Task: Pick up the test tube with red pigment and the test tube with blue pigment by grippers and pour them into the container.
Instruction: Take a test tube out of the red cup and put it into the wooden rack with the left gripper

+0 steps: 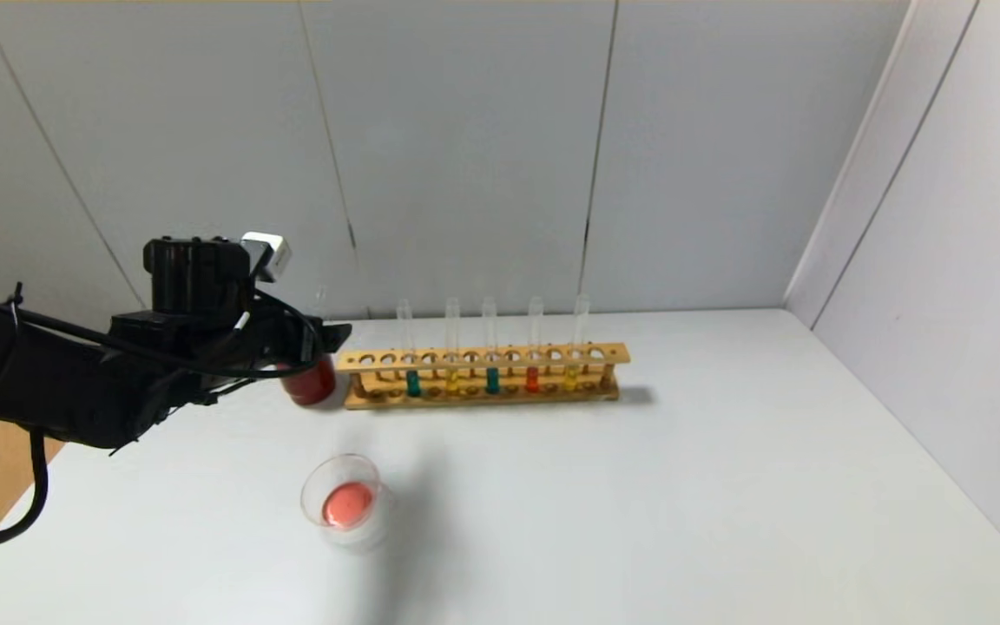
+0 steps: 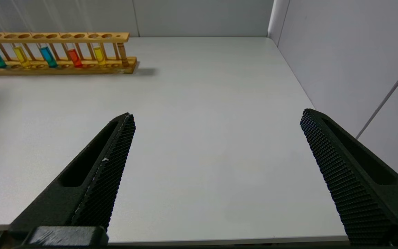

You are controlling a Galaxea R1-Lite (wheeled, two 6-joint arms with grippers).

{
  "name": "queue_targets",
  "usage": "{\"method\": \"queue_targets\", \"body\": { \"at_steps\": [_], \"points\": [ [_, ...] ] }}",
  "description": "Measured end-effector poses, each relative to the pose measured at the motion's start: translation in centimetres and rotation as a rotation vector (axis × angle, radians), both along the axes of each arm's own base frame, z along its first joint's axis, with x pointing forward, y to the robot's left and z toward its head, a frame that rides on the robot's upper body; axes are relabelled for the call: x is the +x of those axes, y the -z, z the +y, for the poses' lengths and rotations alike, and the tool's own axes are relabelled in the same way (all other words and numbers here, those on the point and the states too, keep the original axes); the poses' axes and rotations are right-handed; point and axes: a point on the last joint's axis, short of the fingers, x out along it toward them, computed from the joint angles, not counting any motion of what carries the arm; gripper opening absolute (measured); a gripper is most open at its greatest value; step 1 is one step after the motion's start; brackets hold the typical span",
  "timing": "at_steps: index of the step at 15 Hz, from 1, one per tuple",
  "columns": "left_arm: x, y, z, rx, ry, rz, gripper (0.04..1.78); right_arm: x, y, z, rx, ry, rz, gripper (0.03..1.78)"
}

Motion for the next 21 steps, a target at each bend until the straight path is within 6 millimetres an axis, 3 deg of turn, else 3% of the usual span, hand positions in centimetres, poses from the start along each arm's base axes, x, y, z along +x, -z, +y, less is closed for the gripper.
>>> {"method": "queue_targets", "body": {
  "at_steps": [4, 8, 12, 21],
  "points": [
    [-2.5, 0.6, -3.1, -0.113, 0.057, 0.046, 1.75, 0.0, 0.0, 0.0, 0.0, 0.0, 0.0, 1.75],
    [-3.1, 0.6, -4.6, -0.144, 0.102, 0.015, 1.75, 0.0, 0.0, 0.0, 0.0, 0.0, 0.0, 1.75],
    [-1.9, 1.6, -5.3, -0.144, 0.11, -0.003, 1.75, 0.0, 0.0, 0.0, 0.0, 0.0, 0.0, 1.75],
    [2.9, 4.6, -6.8, -0.113, 0.112, 0.002, 1.75, 0.0, 0.0, 0.0, 0.0, 0.0, 0.0, 1.75]
  ]
}}
